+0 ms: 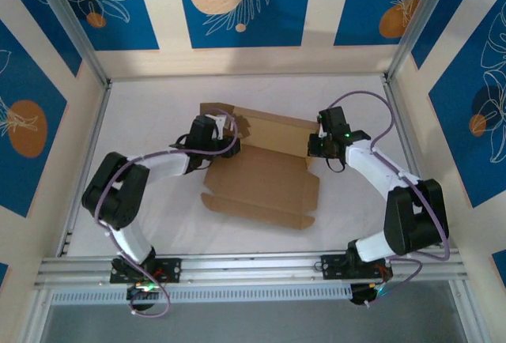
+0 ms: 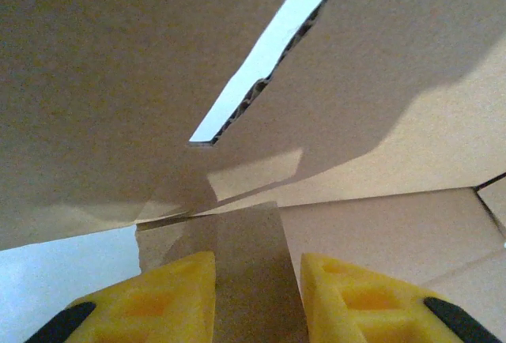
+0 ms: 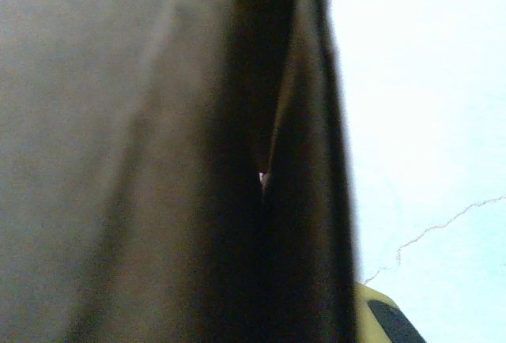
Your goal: Fold the paper box
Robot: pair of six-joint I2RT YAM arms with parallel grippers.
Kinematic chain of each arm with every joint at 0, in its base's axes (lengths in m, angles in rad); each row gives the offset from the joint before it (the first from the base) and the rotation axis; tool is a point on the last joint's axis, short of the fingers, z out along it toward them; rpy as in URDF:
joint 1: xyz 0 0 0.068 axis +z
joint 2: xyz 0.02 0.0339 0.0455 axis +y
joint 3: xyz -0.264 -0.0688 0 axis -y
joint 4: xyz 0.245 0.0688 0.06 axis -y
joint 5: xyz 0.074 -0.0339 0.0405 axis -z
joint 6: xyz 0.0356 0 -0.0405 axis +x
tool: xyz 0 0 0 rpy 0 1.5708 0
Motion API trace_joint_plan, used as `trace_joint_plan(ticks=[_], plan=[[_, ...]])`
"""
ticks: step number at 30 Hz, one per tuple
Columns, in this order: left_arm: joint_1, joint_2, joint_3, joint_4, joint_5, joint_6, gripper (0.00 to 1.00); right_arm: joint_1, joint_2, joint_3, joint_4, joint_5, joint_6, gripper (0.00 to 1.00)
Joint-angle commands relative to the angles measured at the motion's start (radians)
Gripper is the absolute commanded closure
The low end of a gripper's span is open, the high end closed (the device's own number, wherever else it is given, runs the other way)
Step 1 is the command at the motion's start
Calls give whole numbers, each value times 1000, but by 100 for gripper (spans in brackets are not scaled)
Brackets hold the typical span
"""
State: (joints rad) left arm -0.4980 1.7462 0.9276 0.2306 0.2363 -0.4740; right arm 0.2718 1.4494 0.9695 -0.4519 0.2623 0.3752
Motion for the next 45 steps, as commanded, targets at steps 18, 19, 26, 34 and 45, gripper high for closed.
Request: trace_joint_plan(ticks=[18,19,26,34,45], plan=[[-53,196,2,-74,-98,-68,77,90,6,-1,85,11,28,100],[-56,204,3,-85,-106,-69,77,90,5,-1,85,13,27,100],[-89,245,5,-128,-144,-55,77,95,-2,-4,84,27,31,100],[-89,121,-24,-109,-144,-22,74,65,3,8,84,51,14,100],[-88,-279,90,-398,-208,253,57,-37,-4,39,148,-49,-146,100]])
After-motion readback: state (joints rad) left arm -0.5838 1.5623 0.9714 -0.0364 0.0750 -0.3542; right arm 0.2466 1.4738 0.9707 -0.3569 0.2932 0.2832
